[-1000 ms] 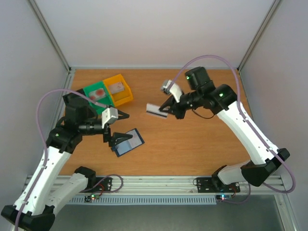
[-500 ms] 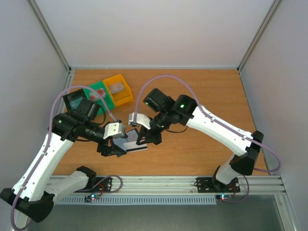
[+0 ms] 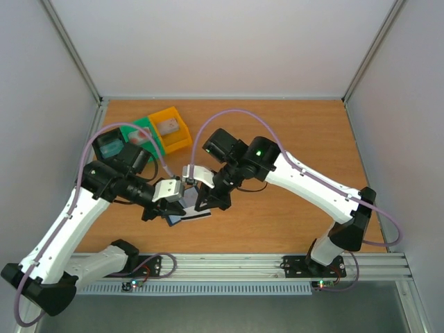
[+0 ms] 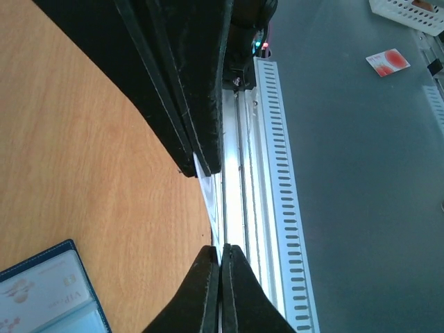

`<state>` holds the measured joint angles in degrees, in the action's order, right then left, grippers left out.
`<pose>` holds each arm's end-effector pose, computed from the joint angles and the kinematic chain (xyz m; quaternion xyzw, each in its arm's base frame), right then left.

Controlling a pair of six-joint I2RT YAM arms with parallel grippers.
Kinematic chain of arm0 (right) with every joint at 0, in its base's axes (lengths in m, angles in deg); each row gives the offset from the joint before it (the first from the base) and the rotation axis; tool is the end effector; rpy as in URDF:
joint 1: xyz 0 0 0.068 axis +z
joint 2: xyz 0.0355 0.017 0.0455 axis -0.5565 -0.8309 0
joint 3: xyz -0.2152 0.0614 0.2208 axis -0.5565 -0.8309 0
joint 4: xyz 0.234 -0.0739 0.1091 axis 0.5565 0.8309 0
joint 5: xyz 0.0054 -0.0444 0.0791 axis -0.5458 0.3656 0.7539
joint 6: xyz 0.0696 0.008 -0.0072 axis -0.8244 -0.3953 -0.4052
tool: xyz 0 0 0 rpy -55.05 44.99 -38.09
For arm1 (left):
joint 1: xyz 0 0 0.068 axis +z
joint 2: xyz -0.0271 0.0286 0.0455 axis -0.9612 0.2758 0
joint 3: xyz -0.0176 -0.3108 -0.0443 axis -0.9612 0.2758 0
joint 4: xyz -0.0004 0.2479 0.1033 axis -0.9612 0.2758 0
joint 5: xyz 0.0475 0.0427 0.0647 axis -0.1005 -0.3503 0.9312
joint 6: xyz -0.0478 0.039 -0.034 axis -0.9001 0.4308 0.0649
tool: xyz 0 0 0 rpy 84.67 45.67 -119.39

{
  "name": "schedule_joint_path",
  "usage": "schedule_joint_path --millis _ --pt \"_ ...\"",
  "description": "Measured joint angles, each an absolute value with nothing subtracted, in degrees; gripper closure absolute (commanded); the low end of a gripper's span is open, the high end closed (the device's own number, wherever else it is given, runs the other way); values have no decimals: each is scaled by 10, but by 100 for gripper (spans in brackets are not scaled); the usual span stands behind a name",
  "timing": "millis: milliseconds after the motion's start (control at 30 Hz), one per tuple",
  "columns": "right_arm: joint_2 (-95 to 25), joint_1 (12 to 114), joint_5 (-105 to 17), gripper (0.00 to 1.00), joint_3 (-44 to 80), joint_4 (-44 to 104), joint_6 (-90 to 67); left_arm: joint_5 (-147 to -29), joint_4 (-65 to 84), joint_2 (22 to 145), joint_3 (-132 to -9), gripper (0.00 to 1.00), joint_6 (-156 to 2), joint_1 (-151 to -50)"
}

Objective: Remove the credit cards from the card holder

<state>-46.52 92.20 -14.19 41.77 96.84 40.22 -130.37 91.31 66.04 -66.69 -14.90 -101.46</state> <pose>0.1461 0.3049 0.4051 -0.7697 0.5019 0.3384 0.2030 0.0969 -0.1005 0.3755 0.6185 0.6436 -0.3800 0.2428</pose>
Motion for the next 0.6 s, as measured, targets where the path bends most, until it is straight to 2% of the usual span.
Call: schedule_joint_path --millis 33,100,167,233,300,367,467,533,600 --pt "-464 922 -141 99 418 969 402 -1304 910 660 -666 100 -149 -1015" --pt "-459 922 -143 78 416 968 400 -1305 903 660 -664 100 -150 -1015" --pt "-444 922 -152 46 399 948 400 -1309 894 657 -662 100 -158 -1015" --pt "-402 921 -166 28 348 900 395 -1314 869 644 -649 100 -186 -1015" --pt "-352 915 -173 17 292 854 383 -1316 827 620 -626 100 -224 -1015" --pt "-292 903 -176 16 229 799 365 -1319 763 578 -590 100 -277 -1015" --pt "-229 882 -176 22 166 720 335 -1324 662 515 -537 100 -356 -1015" --pt "-217 878 -173 34 151 684 319 -1330 617 494 -522 100 -394 -1015" --pt "-222 878 -169 52 150 659 304 -1335 581 492 -519 100 -421 -1015"
